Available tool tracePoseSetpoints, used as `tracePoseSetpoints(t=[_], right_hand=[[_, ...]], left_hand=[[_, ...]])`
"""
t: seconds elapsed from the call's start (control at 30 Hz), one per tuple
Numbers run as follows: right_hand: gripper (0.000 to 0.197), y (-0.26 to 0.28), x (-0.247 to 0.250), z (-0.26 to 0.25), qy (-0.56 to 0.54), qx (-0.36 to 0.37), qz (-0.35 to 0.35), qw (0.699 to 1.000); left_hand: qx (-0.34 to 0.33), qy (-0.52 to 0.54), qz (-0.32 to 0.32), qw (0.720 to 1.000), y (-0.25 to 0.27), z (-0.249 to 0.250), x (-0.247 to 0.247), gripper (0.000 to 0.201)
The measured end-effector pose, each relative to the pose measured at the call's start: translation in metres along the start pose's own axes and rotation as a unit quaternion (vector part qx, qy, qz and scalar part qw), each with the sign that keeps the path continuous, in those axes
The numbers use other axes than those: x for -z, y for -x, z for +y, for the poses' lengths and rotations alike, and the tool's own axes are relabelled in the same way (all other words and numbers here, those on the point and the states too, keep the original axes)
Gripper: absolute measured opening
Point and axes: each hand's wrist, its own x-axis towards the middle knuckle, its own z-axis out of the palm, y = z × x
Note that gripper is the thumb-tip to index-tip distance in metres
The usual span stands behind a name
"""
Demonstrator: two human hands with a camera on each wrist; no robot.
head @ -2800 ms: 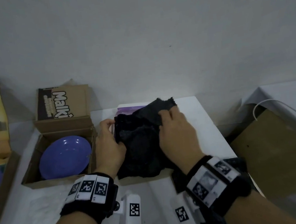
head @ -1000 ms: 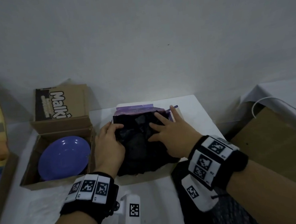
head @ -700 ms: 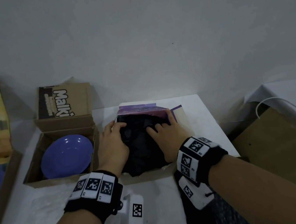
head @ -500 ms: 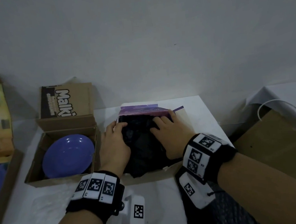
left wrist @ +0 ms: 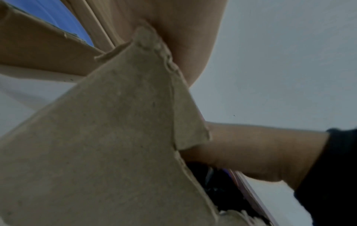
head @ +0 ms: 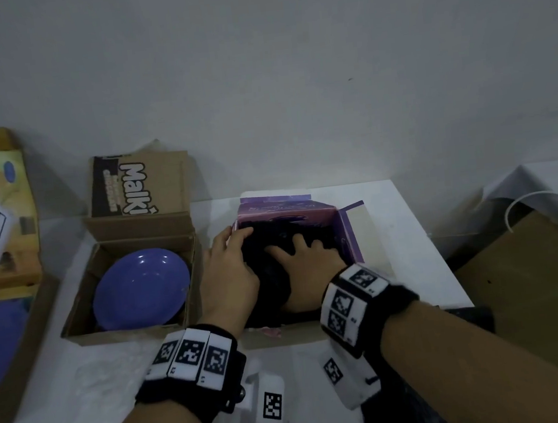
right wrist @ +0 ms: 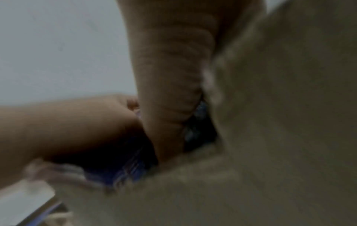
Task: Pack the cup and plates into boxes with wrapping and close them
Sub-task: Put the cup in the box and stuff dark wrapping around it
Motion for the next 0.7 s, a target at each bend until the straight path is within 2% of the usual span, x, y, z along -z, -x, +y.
tracePoseSetpoints(t=[0.07,0.13,0.2,0.27,0.33,0.43,0.5,0.57,0.6,0.7], right_hand=[[0.098,-0.003,0.013,0.003,-0.006,0.011,0.01,1.0],[0.092,-0.006,0.017,-0.002,0.005,0.043,0.044,0.998],[0.082,-0.009,0.011,-0.008,0.017,0.058,0.009,0.998],[0.08,-0.013,0.006,-0.01,0.021,0.062,-0.024,0.998],[0.088,-0.012,0.013,-0.004,-0.016,0.077,-0.052,0.996],[0.112,-0.004,0.039,0.015,-0.076,0.091,-0.119,0.986],[0.123,0.001,0.05,0.025,-0.033,0.08,-0.154,0.984],[0.123,0.002,0.046,0.028,0.003,0.059,-0.183,0.981],[0.12,0.002,0.039,0.026,0.004,0.05,-0.176,0.983],[0.107,0.003,0.022,0.019,0.012,0.04,-0.097,0.994]], left_hand=[[-0.005,0.001,0.006,1.0,0.0,-0.001,0.0,0.057],[-0.004,-0.002,0.005,1.0,-0.001,-0.001,-0.001,0.055],[-0.008,-0.006,0.002,1.0,0.0,0.0,-0.001,0.056],[-0.015,-0.013,0.0,1.0,0.0,0.0,0.0,0.057],[-0.017,-0.022,-0.006,1.0,0.001,0.0,0.001,0.056],[-0.013,-0.024,-0.007,1.0,0.0,0.0,-0.001,0.055],[-0.015,-0.017,0.002,1.0,-0.001,-0.001,-0.003,0.055],[-0.015,-0.017,0.005,1.0,-0.001,-0.001,-0.004,0.056],[-0.016,-0.022,0.004,1.0,-0.001,-0.001,-0.004,0.056],[-0.017,-0.027,0.004,0.999,-0.002,-0.001,-0.004,0.056]])
